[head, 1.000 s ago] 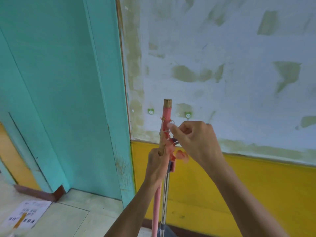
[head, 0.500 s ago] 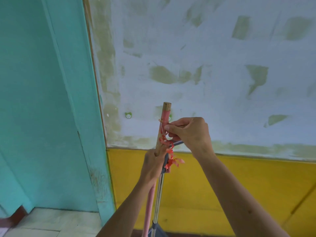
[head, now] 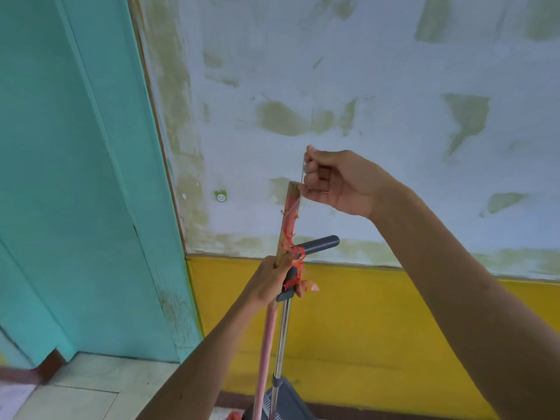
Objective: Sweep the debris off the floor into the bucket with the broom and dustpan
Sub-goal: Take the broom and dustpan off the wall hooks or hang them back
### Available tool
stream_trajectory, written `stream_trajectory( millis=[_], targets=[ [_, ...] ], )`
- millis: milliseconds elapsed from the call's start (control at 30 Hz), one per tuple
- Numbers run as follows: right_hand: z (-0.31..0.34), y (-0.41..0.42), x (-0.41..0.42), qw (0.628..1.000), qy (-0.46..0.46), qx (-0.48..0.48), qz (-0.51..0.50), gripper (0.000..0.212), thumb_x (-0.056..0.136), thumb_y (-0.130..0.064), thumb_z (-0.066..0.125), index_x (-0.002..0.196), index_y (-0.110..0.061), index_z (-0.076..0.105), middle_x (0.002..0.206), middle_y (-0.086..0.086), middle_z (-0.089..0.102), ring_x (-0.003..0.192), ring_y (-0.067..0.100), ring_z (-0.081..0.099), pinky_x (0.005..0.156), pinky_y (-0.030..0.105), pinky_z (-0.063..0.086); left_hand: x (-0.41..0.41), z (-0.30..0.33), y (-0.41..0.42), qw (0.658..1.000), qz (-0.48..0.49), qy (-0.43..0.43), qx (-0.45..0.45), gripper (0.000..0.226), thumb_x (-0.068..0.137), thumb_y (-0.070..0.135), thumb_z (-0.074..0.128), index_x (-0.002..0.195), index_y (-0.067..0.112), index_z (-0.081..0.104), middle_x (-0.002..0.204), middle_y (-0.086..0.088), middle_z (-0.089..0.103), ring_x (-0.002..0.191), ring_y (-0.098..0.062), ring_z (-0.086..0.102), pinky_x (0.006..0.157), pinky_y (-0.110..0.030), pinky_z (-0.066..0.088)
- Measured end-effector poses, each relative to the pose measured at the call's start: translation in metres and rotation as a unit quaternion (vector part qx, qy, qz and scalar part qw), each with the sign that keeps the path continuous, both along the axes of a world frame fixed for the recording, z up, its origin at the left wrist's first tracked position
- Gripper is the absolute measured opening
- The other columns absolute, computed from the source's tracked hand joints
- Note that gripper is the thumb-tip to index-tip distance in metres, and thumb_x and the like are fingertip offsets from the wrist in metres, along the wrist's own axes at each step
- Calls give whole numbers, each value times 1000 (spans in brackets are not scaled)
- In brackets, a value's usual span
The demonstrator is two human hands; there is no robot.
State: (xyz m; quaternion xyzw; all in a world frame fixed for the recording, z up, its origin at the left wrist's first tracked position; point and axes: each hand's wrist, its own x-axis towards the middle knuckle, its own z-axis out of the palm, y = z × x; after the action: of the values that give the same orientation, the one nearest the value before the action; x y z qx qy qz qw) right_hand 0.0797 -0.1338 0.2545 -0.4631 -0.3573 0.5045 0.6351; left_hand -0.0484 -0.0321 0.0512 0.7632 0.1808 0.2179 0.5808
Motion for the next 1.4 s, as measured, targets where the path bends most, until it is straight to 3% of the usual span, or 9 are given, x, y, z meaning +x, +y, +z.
stream_trajectory(
  millis=[100,200,367,500,667,800,967,1067,1400],
  targets=[
    [-2,15,1,995,-93,-28,-5,20,100,-17,58,81,-11,60,60,-4,48,44,8,35,56,24,46,-5,25,13,995,-77,62,9,48,86,37,67,113,-2,63,104,-14,72,84,-16,71,84,-34,56],
    [-15,26,0,980,-188,-66,-15,15,98,-9,57,85,-5,61,62,1,47,45,10,35,54,25,45,-7,82,37,981,-72,-85,-162,58,84,-10,51,131,23,50,127,-2,61,107,-21,68,93,-42,53],
    [-40,45,-3,951,-278,-96,-94,10,91,-1,62,89,6,67,58,10,55,49,19,54,52,26,53,6,149,56,992,-39,97,64,17,86,2,73,101,2,66,95,-14,75,93,-28,74,84,-37,61],
    [-49,60,8,925,-336,-106,-141,13,87,2,61,88,10,71,58,9,53,53,22,53,71,37,57,14,135,61,998,44,49,-24,8,88,-2,69,96,-4,67,87,-18,76,82,-27,77,71,-34,63],
    [-79,76,31,919,-338,-74,-189,10,90,-5,68,95,2,74,70,9,64,61,22,58,69,37,57,35,107,73,984,82,-3,-157,13,96,3,57,88,6,67,77,-5,67,78,-21,65,82,-38,58],
    [-119,90,45,875,-407,-86,-247,7,87,-13,76,92,-8,78,78,5,73,64,13,62,67,29,55,68,81,79,962,221,8,-158,19,91,-1,53,82,10,66,78,-6,64,73,-19,61,63,-33,56],
    [-161,114,45,869,-369,-76,-321,5,89,-5,72,88,-6,77,80,7,75,63,4,61,59,3,44,94,31,83,940,317,-7,-126,18,97,10,48,96,8,65,72,-6,67,61,-16,66,75,-44,62],
    [-174,123,48,875,-318,-78,-356,9,92,-3,68,90,-6,76,84,6,74,72,8,63,58,1,41,100,18,89,948,313,1,-49,17,98,15,49,92,11,65,69,-1,66,62,-14,66,76,-43,62],
    [-188,156,40,876,-193,-74,-435,9,94,-7,65,90,-9,74,70,-8,63,64,-5,55,52,-1,40,106,13,109,935,355,-16,-5,11,92,11,59,91,9,70,64,-4,67,41,-3,61,42,-17,48]
  ],
)
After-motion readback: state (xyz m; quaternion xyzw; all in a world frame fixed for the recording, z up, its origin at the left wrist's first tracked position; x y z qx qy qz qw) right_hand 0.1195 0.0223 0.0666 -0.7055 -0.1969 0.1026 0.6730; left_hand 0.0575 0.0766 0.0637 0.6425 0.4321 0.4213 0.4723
